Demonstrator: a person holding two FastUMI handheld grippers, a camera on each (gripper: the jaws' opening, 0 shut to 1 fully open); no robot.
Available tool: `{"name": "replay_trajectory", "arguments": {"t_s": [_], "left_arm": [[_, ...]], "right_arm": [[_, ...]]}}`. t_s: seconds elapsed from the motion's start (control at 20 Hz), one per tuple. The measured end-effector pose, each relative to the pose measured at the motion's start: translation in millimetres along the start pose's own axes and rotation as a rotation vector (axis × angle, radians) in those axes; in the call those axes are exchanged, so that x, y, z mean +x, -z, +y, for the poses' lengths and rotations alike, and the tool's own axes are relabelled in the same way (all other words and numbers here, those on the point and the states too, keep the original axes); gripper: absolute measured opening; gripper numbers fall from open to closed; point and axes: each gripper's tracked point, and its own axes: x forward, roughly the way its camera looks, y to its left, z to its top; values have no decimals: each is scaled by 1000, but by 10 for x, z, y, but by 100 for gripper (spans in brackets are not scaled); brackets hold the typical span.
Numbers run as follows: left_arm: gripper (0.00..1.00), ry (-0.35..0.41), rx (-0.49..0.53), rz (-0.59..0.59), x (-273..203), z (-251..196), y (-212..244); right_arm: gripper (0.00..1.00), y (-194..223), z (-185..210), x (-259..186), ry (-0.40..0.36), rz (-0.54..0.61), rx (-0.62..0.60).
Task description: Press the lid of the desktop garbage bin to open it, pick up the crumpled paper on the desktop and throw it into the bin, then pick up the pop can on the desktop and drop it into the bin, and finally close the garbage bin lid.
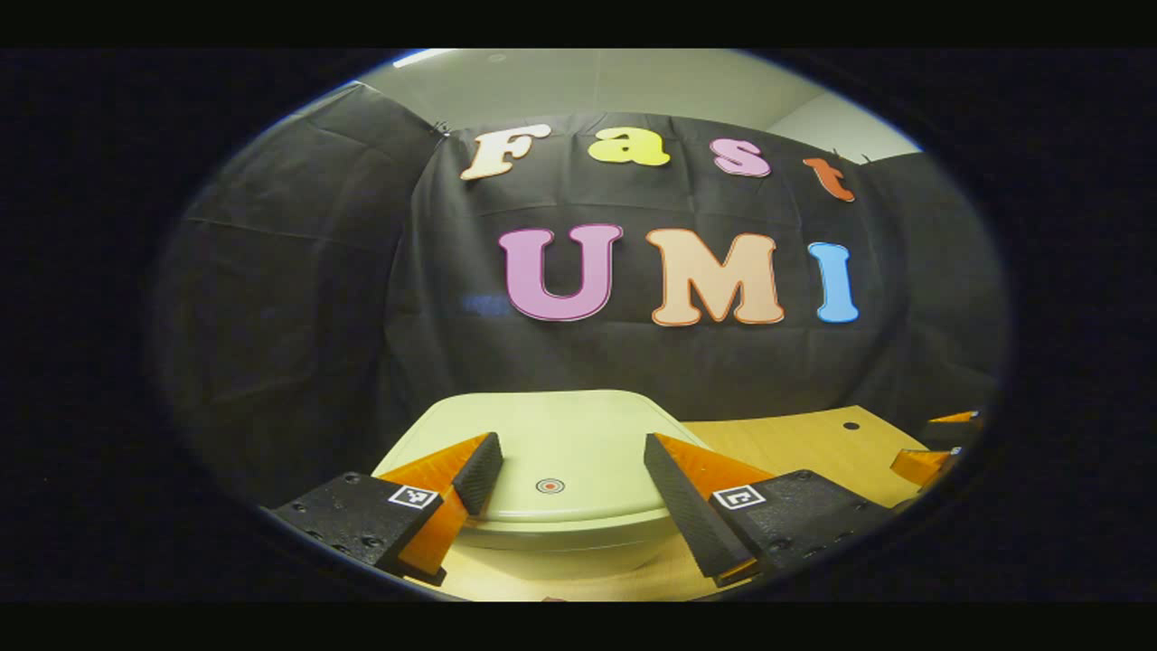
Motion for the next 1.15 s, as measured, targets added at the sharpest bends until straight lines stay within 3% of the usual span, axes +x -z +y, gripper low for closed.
{"name": "replay_trajectory", "arguments": {"t_s": [0.2, 0.4, 0.85, 1.15], "left_arm": [[94, 80, -46, -117, -23, -382, -295], [92, 143, -85, -146, -69, -1008, -438], [92, 227, -22, -176, -357, -2402, -658], [91, 286, -54, -195, -517, -2973, -806]], "right_arm": [[98, -350, -185, -224, 51, -100, 26], [98, -680, -563, -482, 64, -188, 69], [97, -828, -1754, -1018, 75, -271, 148], [97, -886, -2207, -1215, 111, -320, 175]]}}
